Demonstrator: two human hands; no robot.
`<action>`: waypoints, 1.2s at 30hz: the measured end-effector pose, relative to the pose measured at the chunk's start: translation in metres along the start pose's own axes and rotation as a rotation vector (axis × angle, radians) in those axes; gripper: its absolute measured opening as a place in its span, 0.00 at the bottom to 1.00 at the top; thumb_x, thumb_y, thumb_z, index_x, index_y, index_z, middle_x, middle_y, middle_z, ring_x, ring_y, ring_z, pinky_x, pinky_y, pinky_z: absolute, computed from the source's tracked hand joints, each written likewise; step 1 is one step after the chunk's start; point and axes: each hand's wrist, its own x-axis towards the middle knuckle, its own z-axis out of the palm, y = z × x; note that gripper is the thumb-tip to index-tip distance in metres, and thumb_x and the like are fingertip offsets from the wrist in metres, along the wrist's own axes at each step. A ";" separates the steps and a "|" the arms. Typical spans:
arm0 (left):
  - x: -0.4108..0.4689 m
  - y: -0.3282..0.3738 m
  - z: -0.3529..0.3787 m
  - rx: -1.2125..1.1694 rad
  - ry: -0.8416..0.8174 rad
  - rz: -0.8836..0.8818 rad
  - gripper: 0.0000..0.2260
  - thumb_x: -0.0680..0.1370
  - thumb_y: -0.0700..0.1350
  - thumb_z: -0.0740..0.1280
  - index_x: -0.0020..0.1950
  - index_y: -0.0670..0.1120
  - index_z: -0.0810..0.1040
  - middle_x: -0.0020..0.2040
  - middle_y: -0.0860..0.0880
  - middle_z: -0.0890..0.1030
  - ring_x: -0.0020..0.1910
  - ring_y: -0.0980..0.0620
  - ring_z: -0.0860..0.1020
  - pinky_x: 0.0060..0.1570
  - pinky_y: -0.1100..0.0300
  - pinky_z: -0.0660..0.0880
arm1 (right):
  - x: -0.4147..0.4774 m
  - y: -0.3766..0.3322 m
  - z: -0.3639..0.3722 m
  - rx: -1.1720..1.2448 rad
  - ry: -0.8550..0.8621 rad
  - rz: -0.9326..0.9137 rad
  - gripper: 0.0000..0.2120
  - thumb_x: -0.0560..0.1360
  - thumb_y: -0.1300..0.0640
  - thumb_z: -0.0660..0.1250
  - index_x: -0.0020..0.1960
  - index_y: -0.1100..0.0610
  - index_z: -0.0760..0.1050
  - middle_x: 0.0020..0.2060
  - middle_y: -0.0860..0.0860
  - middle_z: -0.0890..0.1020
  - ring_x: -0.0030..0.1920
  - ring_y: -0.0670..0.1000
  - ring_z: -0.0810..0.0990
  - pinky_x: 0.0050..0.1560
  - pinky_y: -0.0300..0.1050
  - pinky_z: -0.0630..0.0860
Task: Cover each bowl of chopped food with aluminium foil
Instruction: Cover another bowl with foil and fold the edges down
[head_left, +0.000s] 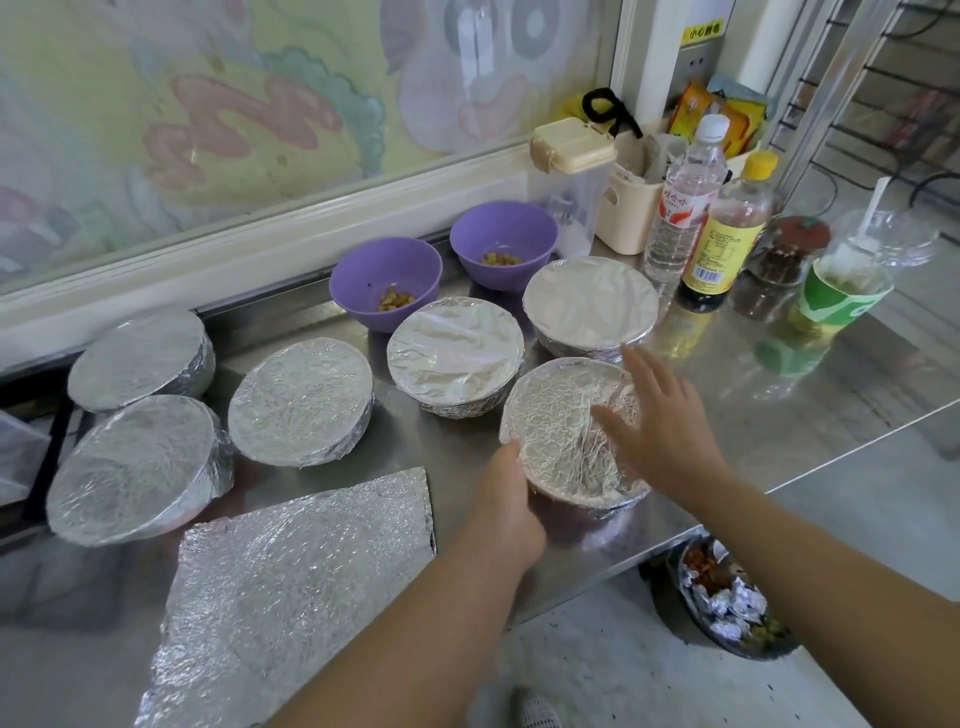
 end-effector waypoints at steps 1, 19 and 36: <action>0.010 0.001 -0.011 0.131 0.041 0.105 0.22 0.74 0.54 0.66 0.65 0.46 0.77 0.58 0.42 0.82 0.55 0.44 0.81 0.56 0.47 0.78 | -0.011 -0.003 -0.003 -0.026 0.026 -0.124 0.35 0.78 0.34 0.60 0.80 0.50 0.61 0.77 0.51 0.65 0.76 0.54 0.62 0.77 0.60 0.60; 0.033 0.001 -0.052 1.751 -0.338 1.700 0.04 0.78 0.51 0.69 0.45 0.53 0.83 0.45 0.57 0.78 0.44 0.53 0.74 0.51 0.58 0.64 | -0.049 0.021 0.013 -0.150 0.042 -0.646 0.08 0.71 0.51 0.76 0.41 0.50 0.76 0.40 0.45 0.76 0.43 0.52 0.74 0.52 0.51 0.73; 0.031 -0.010 -0.044 1.796 -0.311 1.649 0.12 0.78 0.59 0.63 0.47 0.55 0.81 0.45 0.57 0.77 0.44 0.54 0.74 0.54 0.54 0.66 | -0.052 0.024 0.005 -0.186 0.011 -0.617 0.13 0.68 0.46 0.80 0.47 0.47 0.80 0.43 0.43 0.77 0.46 0.51 0.76 0.58 0.47 0.67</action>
